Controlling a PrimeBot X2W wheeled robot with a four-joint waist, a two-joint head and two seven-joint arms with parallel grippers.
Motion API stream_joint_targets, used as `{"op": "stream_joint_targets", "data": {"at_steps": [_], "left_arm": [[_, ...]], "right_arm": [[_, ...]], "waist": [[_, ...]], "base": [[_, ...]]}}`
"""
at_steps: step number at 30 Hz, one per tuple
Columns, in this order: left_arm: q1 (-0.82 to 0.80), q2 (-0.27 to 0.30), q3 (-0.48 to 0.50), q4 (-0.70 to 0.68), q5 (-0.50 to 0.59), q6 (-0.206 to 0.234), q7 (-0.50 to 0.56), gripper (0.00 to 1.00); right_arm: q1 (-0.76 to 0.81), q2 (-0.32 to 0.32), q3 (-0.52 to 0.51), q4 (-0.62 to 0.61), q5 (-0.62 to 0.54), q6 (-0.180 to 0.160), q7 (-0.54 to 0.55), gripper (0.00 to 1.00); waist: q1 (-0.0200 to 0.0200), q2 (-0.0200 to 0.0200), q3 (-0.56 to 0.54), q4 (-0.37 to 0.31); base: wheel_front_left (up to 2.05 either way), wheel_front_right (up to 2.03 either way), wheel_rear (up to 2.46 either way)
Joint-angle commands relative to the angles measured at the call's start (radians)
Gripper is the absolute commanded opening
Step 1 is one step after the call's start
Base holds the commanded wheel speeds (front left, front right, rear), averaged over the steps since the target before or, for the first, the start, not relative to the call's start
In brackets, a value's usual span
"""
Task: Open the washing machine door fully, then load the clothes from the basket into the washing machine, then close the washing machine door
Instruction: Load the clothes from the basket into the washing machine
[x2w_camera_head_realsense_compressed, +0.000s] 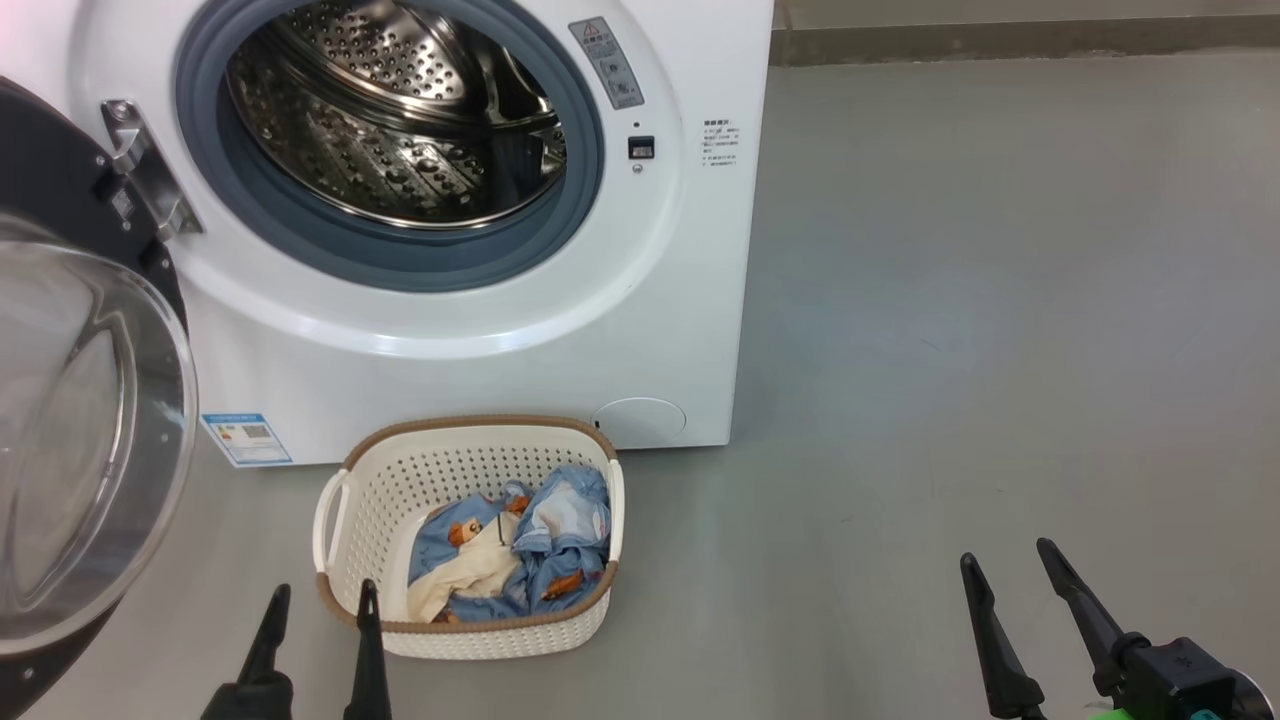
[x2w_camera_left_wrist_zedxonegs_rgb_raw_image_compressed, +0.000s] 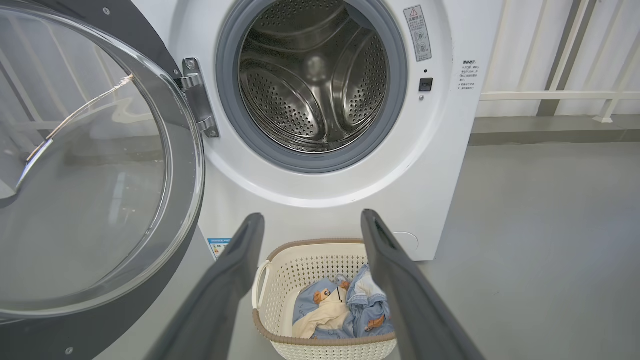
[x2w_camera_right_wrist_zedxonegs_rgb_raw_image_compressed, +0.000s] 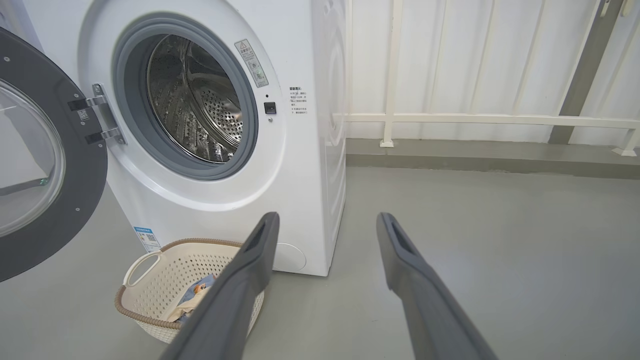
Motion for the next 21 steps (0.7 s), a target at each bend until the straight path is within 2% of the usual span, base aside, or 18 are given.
{"op": "stream_joint_targets", "data": {"at_steps": [1,15,21], "left_arm": [[-0.038,0.014,0.03,-0.027,-0.003,0.011,-0.004,1.0],[-0.045,0.024,0.015,-0.029,-0.003,0.012,-0.011,1.0],[-0.047,0.029,0.013,-0.03,-0.003,0.017,-0.01,1.0]], "right_arm": [[-0.013,-0.008,0.023,-0.023,0.004,0.002,-0.008,1.0],[-0.014,-0.008,0.025,-0.024,0.011,0.002,-0.006,1.0],[-0.015,-0.008,0.028,-0.022,0.012,0.002,-0.007,1.0]], "waist": [[0.0,0.0,0.001,0.0],[0.0,0.0,0.004,0.005],[0.0,0.0,0.002,0.007]], "base": [[1.01,-1.01,0.0],[1.73,-1.73,0.0],[1.07,-1.07,0.0]]}}
